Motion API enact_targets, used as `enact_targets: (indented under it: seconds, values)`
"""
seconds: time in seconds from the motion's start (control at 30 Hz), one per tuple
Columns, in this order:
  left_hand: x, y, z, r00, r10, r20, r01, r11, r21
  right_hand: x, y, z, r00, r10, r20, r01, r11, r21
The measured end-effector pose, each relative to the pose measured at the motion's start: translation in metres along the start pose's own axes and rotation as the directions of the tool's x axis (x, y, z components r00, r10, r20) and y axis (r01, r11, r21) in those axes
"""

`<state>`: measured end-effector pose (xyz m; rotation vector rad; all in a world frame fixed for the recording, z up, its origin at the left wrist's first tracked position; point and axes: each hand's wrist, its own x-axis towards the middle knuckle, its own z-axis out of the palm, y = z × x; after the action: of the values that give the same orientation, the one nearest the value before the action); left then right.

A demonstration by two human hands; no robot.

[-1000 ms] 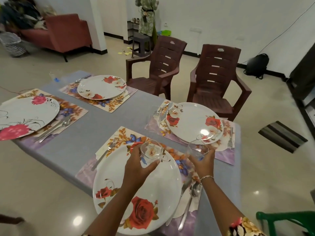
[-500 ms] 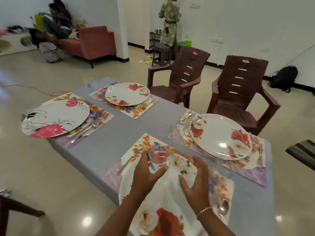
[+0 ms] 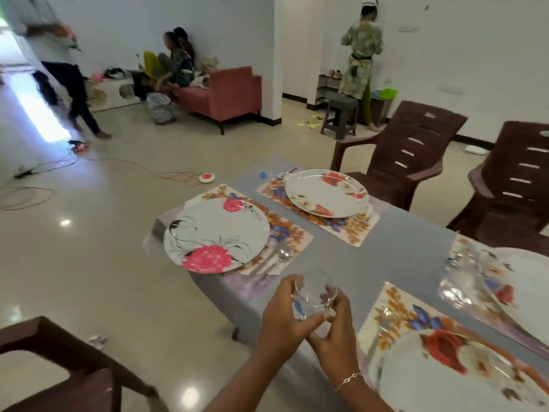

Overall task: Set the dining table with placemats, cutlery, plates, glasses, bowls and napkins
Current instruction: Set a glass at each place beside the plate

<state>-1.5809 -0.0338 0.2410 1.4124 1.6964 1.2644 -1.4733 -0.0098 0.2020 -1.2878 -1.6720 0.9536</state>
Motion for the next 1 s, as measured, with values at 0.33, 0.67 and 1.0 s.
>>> enact_targets:
  seconds: [0.33,0.67,1.0]
  values:
    - [0.088,-0.058,-0.104,0.997,0.048,0.056,-0.054,0.990,0.132,0.097,-0.025,0.095,0.997,0.016,-0.077,-0.012,0.999,0.050]
    - [0.207,-0.103,-0.146,0.976,0.088,0.200,-0.152,0.930,0.336,0.225,0.002,0.116,0.941,0.132,-0.311,-0.114,0.991,0.075]
    - [0.287,-0.132,-0.160,0.946,0.095,0.311,-0.212,0.906,0.367,0.283,0.016,0.152,0.889,0.201,-0.412,-0.214,0.977,0.015]
